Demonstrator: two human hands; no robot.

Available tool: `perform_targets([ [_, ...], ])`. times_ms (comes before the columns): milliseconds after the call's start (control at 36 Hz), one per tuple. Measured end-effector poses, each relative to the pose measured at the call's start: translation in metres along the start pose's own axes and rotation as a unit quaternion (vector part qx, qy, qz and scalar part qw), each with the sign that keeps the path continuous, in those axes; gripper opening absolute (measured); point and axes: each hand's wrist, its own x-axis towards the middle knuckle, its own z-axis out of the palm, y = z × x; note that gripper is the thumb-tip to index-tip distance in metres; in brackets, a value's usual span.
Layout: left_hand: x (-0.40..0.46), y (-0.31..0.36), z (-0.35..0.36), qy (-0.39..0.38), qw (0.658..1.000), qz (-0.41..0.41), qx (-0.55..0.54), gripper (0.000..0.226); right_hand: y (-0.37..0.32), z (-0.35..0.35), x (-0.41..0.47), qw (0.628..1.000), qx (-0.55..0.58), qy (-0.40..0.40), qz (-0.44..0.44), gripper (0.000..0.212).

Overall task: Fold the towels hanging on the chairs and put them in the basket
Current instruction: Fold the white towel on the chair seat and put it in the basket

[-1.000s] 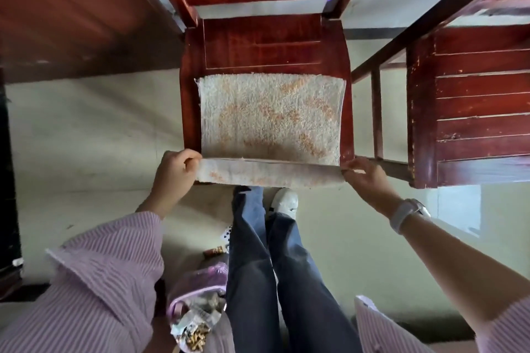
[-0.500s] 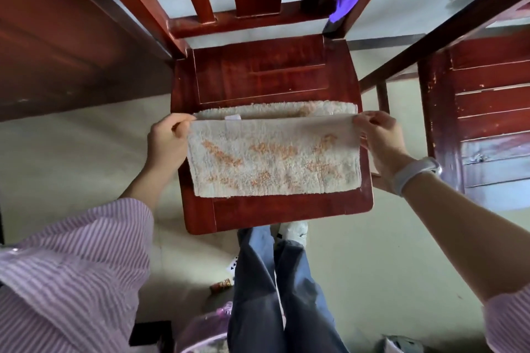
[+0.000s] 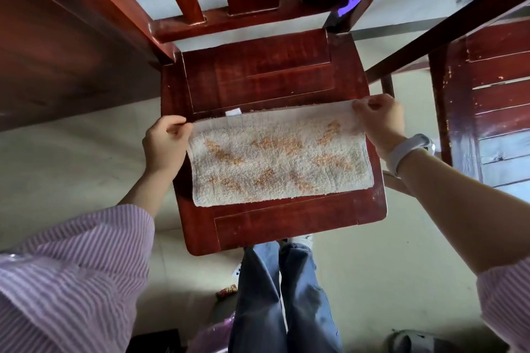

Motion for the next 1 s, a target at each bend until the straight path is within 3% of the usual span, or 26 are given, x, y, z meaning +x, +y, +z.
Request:
perform_targets([
  [139,0.0,0.006,-0.003,0.02,0.998,0.05,-0.032,0.015,-0.008,-0.001,0.001,0.998,-0.01,0.038,-0.039,0.026],
  [250,0.001,0.011,0.004,0.013,0.998,0.063,-0.02,0.016,-0.004,0.003,0.002,0.999,-0.02,0.04,-0.022,0.026],
  [389,-0.002,0.016,0.007,0.034,0.998,-0.022,-0.039,0.029,0.0,0.004,0.0,0.996,0.059,-0.025,0.069,0.037],
  [417,-0.004,0.015,0.006,0.035,0.998,-0.028,-0.05,0.031,0.0,0.004,-0.005,0.997,0.046,-0.015,0.059,0.038],
  [472,-0.01,0.012,0.005,0.033,0.997,-0.025,-0.062,0.033,0.002,0.001,-0.016,0.996,-0.067,0.041,-0.042,0.038],
  [556,-0.022,0.004,0.004,0.018,0.995,-0.041,-0.084,0.034,-0.004,0.004,-0.043,0.956,-0.184,0.059,-0.222,0.042],
  [639,-0.033,-0.004,0.007,0.015,0.992,-0.069,-0.104,0.037,-0.02,0.027,-0.077,0.894,-0.247,-0.069,-0.367,0.047],
  [694,-0.037,-0.007,0.009,0.026,0.991,-0.085,-0.102,0.036,-0.028,0.049,-0.096,0.835,-0.313,-0.157,-0.425,0.051],
  [778,-0.043,-0.008,0.011,0.029,0.992,-0.096,-0.073,0.032,-0.034,0.086,-0.108,0.77,-0.4,-0.205,-0.453,0.054],
  [889,-0.053,-0.012,0.013,0.02,0.996,-0.079,-0.018,0.026,-0.031,0.116,-0.099,0.78,-0.428,-0.205,-0.407,0.059],
  [1000,-0.071,-0.015,0.012,-0.011,0.997,-0.078,0.005,0.029,-0.024,0.126,-0.094,0.777,-0.432,-0.191,-0.417,0.055],
])
